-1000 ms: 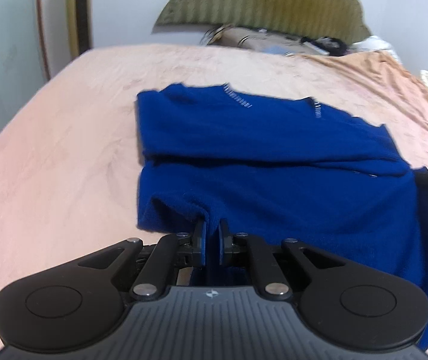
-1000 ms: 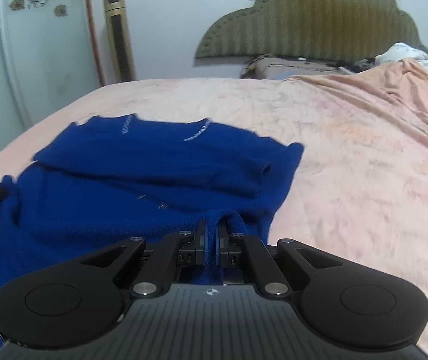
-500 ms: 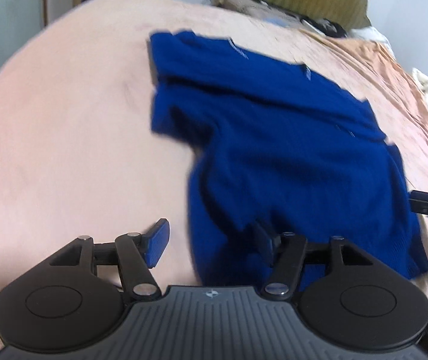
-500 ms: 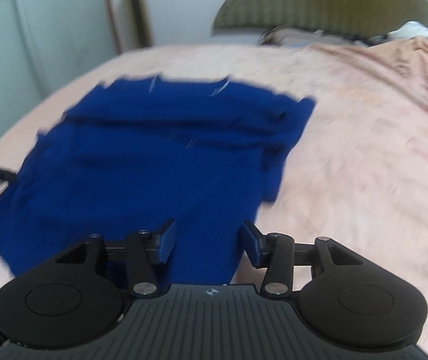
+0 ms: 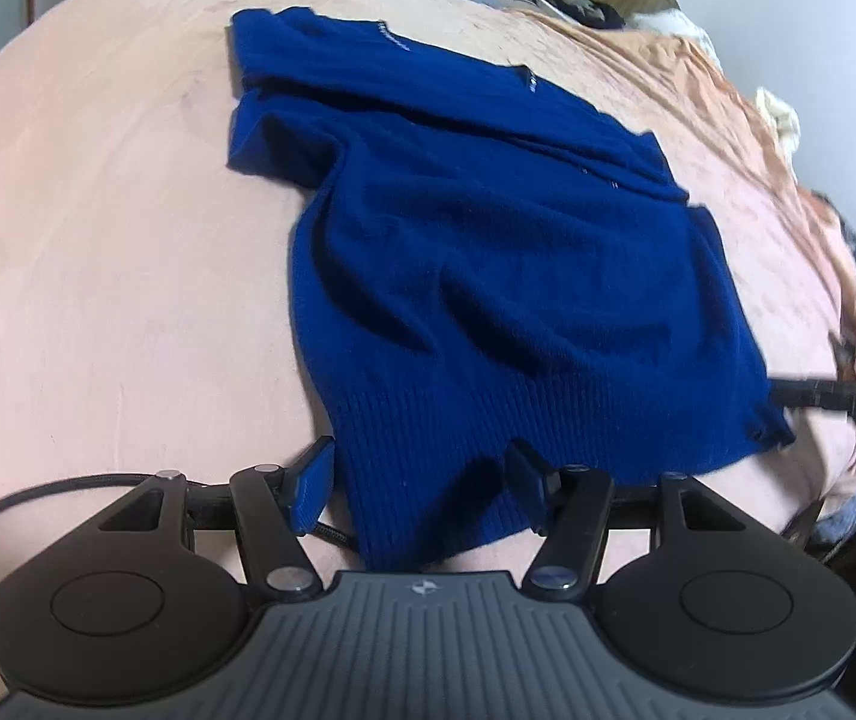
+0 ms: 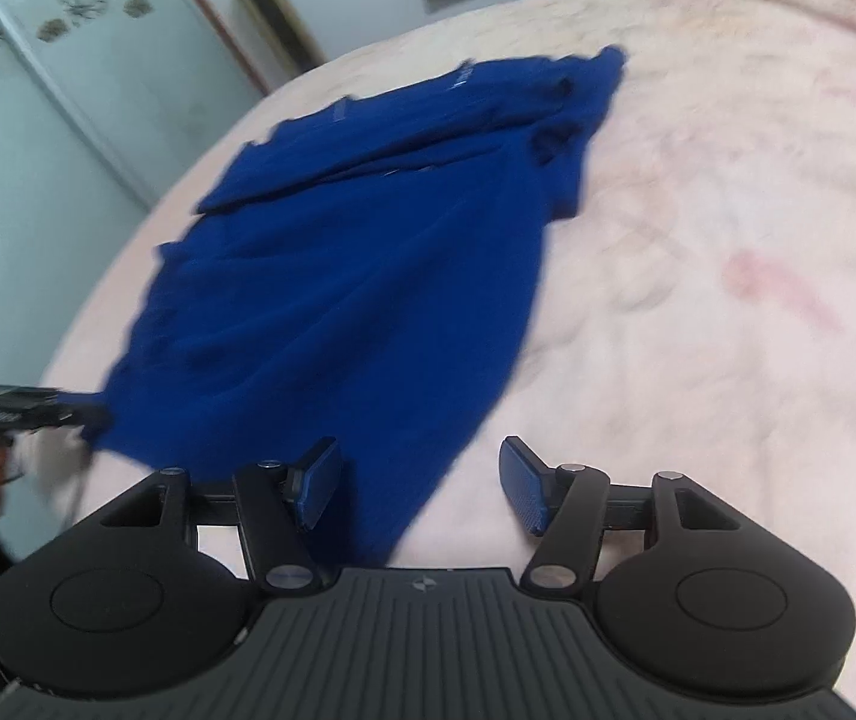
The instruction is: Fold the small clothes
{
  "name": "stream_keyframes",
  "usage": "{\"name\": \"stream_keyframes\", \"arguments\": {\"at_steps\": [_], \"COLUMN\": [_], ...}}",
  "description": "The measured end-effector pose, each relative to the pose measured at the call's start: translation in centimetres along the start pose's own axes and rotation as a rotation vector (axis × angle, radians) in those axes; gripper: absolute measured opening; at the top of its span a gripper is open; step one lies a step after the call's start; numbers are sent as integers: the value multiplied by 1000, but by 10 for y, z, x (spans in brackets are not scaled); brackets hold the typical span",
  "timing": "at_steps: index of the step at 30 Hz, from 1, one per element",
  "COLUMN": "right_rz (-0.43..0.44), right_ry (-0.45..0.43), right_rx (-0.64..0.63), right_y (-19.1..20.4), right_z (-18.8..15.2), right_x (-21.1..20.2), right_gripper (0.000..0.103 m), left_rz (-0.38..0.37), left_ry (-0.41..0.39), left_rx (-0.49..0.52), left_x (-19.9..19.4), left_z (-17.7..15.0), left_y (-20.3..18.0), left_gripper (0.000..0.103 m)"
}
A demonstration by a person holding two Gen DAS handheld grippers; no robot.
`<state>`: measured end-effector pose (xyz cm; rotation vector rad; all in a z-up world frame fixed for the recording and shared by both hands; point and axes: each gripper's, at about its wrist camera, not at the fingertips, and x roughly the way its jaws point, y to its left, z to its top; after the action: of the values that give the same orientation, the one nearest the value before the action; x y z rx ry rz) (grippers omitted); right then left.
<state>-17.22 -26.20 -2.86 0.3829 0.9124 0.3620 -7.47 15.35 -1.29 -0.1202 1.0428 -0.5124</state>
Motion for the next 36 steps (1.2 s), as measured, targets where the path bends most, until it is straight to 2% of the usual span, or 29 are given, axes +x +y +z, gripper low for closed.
{"name": "stream_keyframes", "arguments": {"at_steps": [2, 4, 5, 7, 8, 9, 10, 12, 16, 22, 27, 30, 36], "right_rz": [25, 13, 4, -17, -24, -19, -12, -1, 79, 177, 239, 258, 253], "right_ry": [-5, -8, -5, -2, 3, 6, 1, -13, -63, -131, -126, -105, -144], "right_rx": [5, -19, -38, -68, -75, -64, -47, -32, -36, -138, -236, -275, -186], "right_y": [5, 13, 18, 23, 25, 25, 23, 22, 21, 38, 52, 56, 44], "right_z": [0, 1, 3, 2, 3, 3, 3, 3, 10, 14, 4, 0, 13], "right_x": [5, 11, 15, 17, 18, 17, 15, 9, -17, -67, -92, -97, -92], "right_gripper": [59, 47, 42, 28, 23, 16, 14, 13, 13, 13, 13, 13, 13], "left_rz": [-1, 13, 25, 17, 1, 3, 15, 29, -9, -74, -88, -81, -42], "left_ry": [-8, -6, -6, 8, 18, 16, 10, -14, -104, -278, -376, -372, -330], "left_rx": [-7, 7, 11, 3, -11, -17, -9, 18, 44, 70, 111, 123, 86], "left_x": [2, 5, 6, 8, 9, 9, 8, 2, -30, -88, -115, -114, -102], "left_z": [1, 2, 3, 4, 3, 3, 2, 1, 1, -7, -22, -26, -9], "left_y": [-2, -6, -7, -7, -6, -6, -9, -16, -25, -30, -35, -37, -32], "left_gripper": [57, 42, 38, 13, 11, 11, 10, 9, 9, 10, 10, 10, 10]}}
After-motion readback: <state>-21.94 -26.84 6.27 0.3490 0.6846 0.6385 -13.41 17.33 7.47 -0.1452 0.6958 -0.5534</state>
